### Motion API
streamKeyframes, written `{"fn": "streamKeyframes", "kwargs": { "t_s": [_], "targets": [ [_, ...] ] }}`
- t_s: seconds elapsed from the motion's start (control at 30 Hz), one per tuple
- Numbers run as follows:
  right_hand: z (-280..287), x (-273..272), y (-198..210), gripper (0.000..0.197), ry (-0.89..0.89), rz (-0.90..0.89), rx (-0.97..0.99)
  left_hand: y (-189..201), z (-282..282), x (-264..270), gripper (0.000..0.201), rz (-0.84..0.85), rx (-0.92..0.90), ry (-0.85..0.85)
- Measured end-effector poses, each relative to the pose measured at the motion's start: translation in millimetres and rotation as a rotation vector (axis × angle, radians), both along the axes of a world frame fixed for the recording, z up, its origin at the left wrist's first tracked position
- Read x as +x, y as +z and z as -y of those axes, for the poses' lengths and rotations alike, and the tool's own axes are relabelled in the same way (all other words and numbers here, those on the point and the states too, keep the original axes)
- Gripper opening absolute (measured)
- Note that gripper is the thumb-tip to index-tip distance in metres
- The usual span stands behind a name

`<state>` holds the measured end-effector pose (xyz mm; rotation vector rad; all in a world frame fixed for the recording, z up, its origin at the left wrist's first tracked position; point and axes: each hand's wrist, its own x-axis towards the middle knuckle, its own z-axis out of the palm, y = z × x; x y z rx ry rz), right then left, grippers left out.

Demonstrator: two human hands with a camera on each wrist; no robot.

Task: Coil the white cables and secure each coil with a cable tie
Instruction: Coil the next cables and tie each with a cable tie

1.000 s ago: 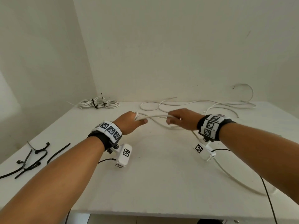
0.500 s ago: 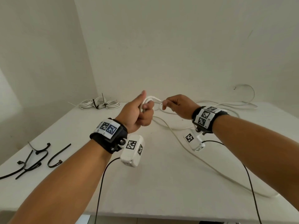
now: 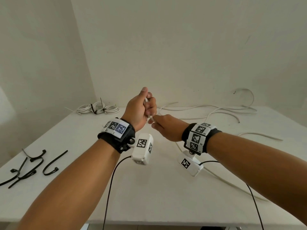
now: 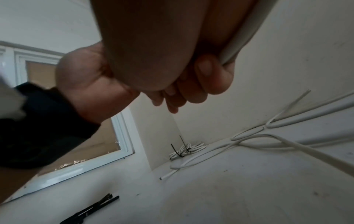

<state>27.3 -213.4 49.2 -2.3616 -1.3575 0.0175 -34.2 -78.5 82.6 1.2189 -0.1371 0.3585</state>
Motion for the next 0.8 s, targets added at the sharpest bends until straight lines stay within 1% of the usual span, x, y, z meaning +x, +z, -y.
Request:
{"fn": "streamKeyframes", "kwargs": {
  "t_s": [0.03, 0.13, 0.2, 0.27, 0.37, 0.47, 0.57, 0.63, 0.7, 0.8],
  "targets": [
    [0, -2, 0, 0.03, 0.008, 0.014, -0.025, -1, 2, 3, 0.035, -0.012, 0.065, 0.045],
    [-1, -6, 2, 0.031, 0.028, 0.044, -0.095, -8, 6, 8, 0.035, -0.047, 0.404, 0.218],
    [-1, -7, 3, 0.03, 0.008, 0.076, -0.139, -11, 8, 11, 0.035, -0.072, 0.54, 0.286],
    [-1, -7, 4, 0.03, -0.023, 0.131, -0.177, -13, 9, 15, 0.035, -0.1, 0.587, 0.343],
    [-2, -12, 6, 0.031, -0.065, 0.269, -0.242, -13, 11, 16, 0.04, -0.108, 0.629, 0.389],
    [-1, -18, 12, 0.034, -0.06, 0.382, -0.319, -18, 7, 17, 0.043, -0.154, 0.761, 0.368],
    [4, -19, 20, 0.034, -0.047, 0.44, -0.314, -22, 5, 16, 0.044, -0.218, 0.87, 0.356],
    [8, -18, 24, 0.033, -0.02, 0.46, -0.313, -22, 6, 12, 0.041, -0.246, 0.878, 0.321],
    [12, -18, 26, 0.031, 0.003, 0.443, -0.312, -22, 6, 8, 0.042, -0.253, 0.865, 0.293],
    [14, -20, 26, 0.029, 0.066, 0.419, -0.284, -25, 5, 4, 0.041, -0.284, 0.849, 0.295]
  ]
}}
